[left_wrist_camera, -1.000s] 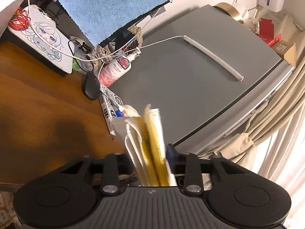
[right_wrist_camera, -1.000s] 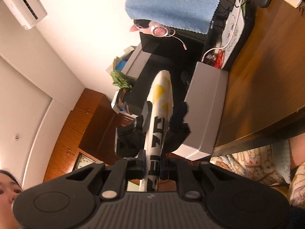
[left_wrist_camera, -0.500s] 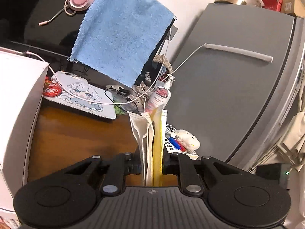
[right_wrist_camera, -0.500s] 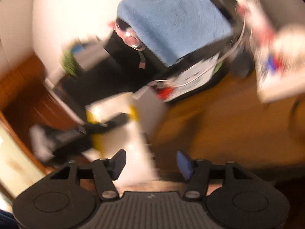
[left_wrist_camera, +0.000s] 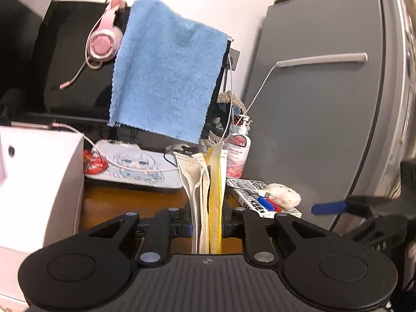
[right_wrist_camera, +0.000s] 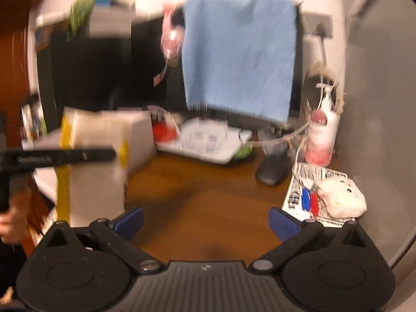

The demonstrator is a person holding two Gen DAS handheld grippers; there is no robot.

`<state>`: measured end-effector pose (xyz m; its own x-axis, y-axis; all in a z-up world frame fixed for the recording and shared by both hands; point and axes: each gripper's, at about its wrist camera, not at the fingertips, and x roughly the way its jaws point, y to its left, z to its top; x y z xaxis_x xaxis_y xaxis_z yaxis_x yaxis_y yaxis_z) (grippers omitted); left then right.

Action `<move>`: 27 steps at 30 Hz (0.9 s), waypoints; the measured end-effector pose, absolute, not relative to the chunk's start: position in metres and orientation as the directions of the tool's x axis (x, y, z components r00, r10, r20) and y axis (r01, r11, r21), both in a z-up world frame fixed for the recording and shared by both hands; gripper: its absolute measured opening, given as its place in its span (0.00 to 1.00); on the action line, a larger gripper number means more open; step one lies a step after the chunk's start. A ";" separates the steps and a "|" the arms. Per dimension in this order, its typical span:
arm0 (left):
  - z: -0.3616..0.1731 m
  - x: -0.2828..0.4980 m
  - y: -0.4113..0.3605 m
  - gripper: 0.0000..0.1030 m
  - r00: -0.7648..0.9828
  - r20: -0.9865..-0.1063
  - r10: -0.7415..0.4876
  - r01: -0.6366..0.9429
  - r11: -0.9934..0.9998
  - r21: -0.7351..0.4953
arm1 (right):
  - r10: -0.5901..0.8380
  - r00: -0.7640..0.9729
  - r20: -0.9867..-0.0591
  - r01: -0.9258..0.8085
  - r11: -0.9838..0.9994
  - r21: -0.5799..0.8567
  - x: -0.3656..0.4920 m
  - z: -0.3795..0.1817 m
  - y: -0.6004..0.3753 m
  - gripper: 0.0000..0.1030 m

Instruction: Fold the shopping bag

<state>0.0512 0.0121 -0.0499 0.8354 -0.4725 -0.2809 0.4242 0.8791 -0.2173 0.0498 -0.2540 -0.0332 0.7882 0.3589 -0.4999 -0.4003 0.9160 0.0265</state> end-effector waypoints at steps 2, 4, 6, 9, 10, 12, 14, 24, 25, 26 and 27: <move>-0.050 0.049 0.011 0.15 0.842 -0.276 -0.463 0.422 0.885 -0.198 | 0.321 0.836 -0.445 -0.356 0.934 0.005 0.047 -0.033 -0.253 0.98; -0.051 0.047 0.009 0.15 0.853 -0.270 -0.448 0.415 0.894 -0.171 | 0.267 0.882 -0.389 -0.291 0.957 -0.004 0.044 -0.033 -0.251 0.98; -0.052 0.044 0.007 0.16 0.865 -0.259 -0.429 0.407 0.903 -0.136 | 0.285 0.871 -0.400 -0.304 0.952 0.017 0.047 -0.030 -0.250 0.95; -0.053 0.038 -0.001 0.16 0.884 -0.237 -0.402 0.397 0.915 -0.070 | 0.310 0.866 -0.393 -0.324 0.946 0.032 0.046 -0.025 -0.244 0.92; -0.054 0.036 -0.004 0.16 0.891 -0.227 -0.393 0.394 0.918 -0.045 | 0.307 0.868 -0.390 -0.317 0.948 0.040 0.046 -0.023 -0.241 0.91; -0.056 0.031 -0.011 0.16 0.907 -0.203 -0.369 0.380 0.925 0.015 | 0.338 0.850 -0.403 -0.334 0.939 0.084 0.046 -0.019 -0.237 0.88; -0.059 0.025 -0.021 0.16 0.933 -0.165 -0.319 0.338 0.935 0.109 | 0.399 0.808 -0.433 -0.375 0.916 0.146 0.050 -0.011 -0.235 0.82; -0.089 0.010 -0.061 0.16 0.991 0.039 -0.125 0.084 0.839 0.538 | 0.707 0.568 -0.420 -0.313 0.659 0.684 0.095 0.024 -0.251 0.53; -0.093 0.009 -0.064 0.16 0.992 0.058 -0.115 0.062 0.818 0.572 | 0.733 0.541 -0.412 -0.310 0.629 0.713 0.098 0.026 -0.248 0.53; -0.096 0.009 -0.066 0.16 0.991 0.074 -0.108 0.042 0.798 0.601 | 0.745 0.524 -0.412 -0.303 0.616 0.727 0.100 0.028 -0.244 0.53; -0.099 0.009 -0.068 0.16 0.991 0.088 -0.101 0.023 0.778 0.628 | 0.748 0.515 -0.419 -0.293 0.613 0.734 0.103 0.029 -0.239 0.53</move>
<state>0.0088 -0.0685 -0.0986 0.9910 -0.1008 0.0885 0.0230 0.7777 0.6282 0.1030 -0.2391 0.0292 0.5154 0.7476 -0.4189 -0.2929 0.6131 0.7337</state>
